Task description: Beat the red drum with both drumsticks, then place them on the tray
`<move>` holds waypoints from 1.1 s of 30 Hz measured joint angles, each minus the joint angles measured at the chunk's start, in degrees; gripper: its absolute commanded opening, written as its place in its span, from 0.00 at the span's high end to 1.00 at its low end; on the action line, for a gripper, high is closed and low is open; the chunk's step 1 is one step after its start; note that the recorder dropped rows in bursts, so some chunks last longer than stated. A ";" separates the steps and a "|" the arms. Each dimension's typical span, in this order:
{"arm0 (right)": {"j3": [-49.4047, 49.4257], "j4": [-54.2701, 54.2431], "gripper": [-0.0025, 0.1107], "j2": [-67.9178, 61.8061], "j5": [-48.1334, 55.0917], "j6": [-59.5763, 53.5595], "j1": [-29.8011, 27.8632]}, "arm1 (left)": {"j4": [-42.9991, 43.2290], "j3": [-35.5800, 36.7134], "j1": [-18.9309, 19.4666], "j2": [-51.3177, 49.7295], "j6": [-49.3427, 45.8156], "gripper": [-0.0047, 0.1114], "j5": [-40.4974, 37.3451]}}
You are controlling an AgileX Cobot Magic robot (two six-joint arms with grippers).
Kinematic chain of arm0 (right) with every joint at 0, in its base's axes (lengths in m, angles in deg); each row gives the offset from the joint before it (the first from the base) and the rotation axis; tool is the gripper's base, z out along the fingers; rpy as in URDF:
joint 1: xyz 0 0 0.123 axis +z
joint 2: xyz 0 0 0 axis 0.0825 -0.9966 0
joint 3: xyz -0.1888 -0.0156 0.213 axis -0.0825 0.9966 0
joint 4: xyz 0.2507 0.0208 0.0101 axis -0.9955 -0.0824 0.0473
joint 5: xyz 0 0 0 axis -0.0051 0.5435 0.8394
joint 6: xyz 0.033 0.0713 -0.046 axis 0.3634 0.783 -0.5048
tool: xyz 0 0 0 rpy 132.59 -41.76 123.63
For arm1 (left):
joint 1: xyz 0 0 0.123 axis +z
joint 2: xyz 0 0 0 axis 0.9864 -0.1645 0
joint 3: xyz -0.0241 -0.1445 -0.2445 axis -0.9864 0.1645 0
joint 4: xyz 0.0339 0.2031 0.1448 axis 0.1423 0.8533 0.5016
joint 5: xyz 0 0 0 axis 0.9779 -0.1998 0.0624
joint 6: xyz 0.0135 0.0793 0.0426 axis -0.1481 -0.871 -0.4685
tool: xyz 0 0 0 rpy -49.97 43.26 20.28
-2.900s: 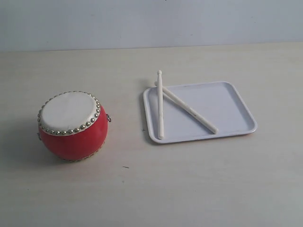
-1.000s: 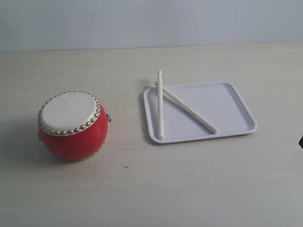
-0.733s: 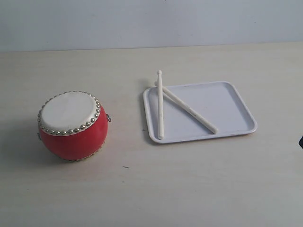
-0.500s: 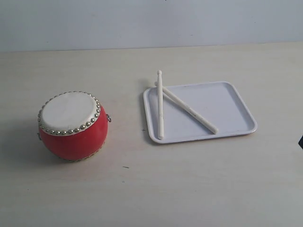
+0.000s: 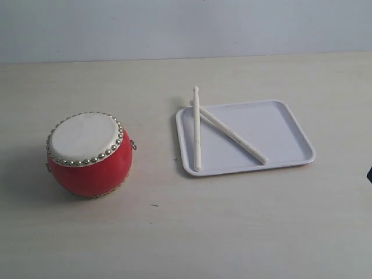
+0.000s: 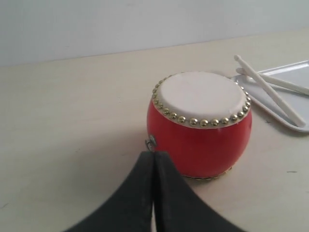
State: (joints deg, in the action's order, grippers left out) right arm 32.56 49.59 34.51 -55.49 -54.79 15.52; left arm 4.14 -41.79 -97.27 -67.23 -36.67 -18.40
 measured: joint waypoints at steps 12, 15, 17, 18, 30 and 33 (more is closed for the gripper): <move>0.00 0.00 0.98 0.00 0.00 0.00 0.00 | 0.00 0.00 6.12 0.00 -0.34 0.96 0.00; 0.00 0.00 0.98 0.00 0.00 0.00 0.00 | 0.00 0.00 7.28 0.00 -0.58 0.96 0.00; 0.00 0.00 0.98 0.00 0.00 0.00 0.00 | 0.00 0.00 7.50 0.00 -0.75 0.96 0.00; 0.00 0.00 0.98 0.00 0.00 0.00 0.00 | 0.00 0.00 7.50 0.00 -0.75 0.96 0.00; 0.00 0.00 0.98 0.00 0.00 0.00 0.00 | 0.00 0.00 7.50 0.00 -0.75 0.96 0.00; 0.00 0.00 0.98 0.00 0.00 0.00 0.00 | 0.00 0.00 7.50 0.00 -0.75 0.96 0.00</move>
State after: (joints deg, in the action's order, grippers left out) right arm 32.56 49.59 34.51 -55.49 -54.79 15.52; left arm 4.14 -41.79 -89.77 -67.23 -37.42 -18.40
